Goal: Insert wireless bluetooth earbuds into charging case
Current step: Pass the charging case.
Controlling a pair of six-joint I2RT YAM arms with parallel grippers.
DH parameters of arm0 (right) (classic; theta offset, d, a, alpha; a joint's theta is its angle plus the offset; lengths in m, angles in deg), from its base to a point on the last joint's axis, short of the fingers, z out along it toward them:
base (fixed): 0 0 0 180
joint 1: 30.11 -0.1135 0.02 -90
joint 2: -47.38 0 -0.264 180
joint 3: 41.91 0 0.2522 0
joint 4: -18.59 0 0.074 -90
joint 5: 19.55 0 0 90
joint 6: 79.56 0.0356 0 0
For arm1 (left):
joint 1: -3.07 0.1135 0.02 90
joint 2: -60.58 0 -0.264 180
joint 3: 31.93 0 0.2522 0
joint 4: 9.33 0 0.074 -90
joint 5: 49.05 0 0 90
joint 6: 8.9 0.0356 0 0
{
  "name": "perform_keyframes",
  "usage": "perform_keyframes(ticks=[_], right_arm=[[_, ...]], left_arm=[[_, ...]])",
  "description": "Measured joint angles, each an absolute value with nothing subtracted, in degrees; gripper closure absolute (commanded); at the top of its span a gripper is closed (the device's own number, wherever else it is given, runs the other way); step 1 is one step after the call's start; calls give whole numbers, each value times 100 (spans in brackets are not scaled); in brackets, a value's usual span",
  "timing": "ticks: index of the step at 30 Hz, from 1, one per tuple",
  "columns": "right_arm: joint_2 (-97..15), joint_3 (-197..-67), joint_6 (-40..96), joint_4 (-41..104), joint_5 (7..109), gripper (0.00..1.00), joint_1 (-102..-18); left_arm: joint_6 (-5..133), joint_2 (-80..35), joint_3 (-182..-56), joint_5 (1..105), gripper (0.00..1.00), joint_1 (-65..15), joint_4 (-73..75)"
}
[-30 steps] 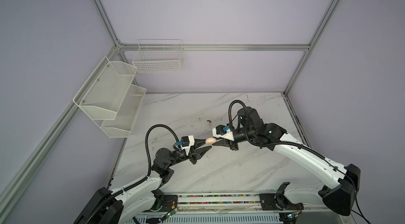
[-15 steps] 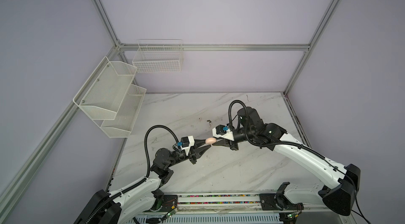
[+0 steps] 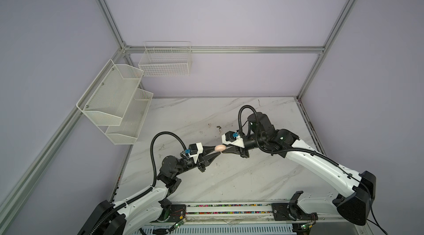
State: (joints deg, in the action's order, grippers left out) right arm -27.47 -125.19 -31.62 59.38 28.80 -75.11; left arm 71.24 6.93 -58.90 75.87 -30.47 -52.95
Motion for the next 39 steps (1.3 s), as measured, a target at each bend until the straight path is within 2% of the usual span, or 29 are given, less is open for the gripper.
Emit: perform_keyframes(ticks=[6, 13, 17, 21, 27, 31, 39], right_arm=[[-2754, -12519, -3165, 5990, 2806, 81, -7504], [-2754, -12519, -3165, 6012, 2797, 81, -7504], [-2754, -12519, -3165, 6019, 2797, 71, -7504], [-2756, -12519, -3158, 6003, 2865, 56, -7504], [-2736, -12519, -3138, 6005, 3047, 38, -7504], [-2601, -12519, -3119, 6023, 3197, 35, -7504], [-2085, -12564, -3119, 6279, 3737, 37, -7506]], left_arm=[[7152, 693, -5890, 7635, 88, -3045, -5276], [7154, 693, -5890, 7666, 93, -3045, -5267], [7154, 693, -5890, 7670, 96, -3045, -5265], [7167, 713, -5890, 7674, 100, -3047, -5241], [7154, 781, -5890, 7648, 100, -3049, -5153], [7113, 796, -5890, 7539, 100, -3049, -5151], [6879, 761, -5890, 7134, 100, -3049, -5147]])
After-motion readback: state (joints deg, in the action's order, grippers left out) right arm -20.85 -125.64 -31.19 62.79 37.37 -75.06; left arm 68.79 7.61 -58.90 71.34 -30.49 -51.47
